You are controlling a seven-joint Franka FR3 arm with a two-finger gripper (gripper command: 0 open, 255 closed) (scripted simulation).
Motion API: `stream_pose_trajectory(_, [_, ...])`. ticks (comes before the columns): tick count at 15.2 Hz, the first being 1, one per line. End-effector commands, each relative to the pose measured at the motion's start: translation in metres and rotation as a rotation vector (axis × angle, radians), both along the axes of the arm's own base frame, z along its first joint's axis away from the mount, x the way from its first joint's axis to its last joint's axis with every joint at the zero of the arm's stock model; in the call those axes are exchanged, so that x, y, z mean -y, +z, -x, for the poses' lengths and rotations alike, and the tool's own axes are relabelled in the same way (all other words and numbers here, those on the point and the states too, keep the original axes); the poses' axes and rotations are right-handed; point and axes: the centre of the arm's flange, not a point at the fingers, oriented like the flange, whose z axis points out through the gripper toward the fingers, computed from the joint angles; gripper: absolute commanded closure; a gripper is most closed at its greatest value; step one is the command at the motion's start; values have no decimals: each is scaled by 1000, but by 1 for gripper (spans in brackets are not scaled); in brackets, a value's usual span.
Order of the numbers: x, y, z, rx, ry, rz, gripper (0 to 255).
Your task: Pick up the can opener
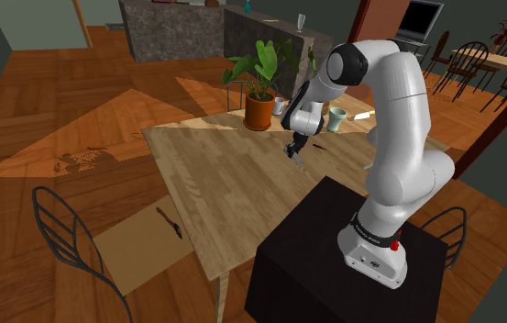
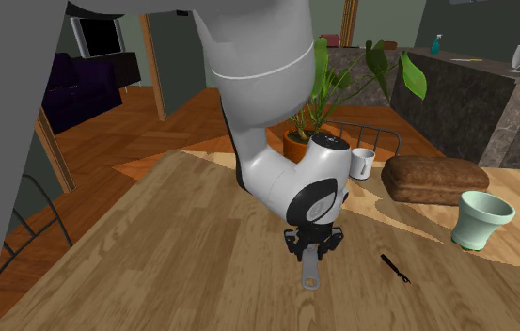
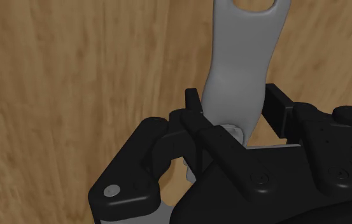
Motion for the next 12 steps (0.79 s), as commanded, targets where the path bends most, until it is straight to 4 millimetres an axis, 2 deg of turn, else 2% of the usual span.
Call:
stream_pose_trajectory(1, [0, 5, 1, -2, 0, -1, 255])
stream_pose_trajectory(12, [0, 63, 1, -2, 0, -1, 255])
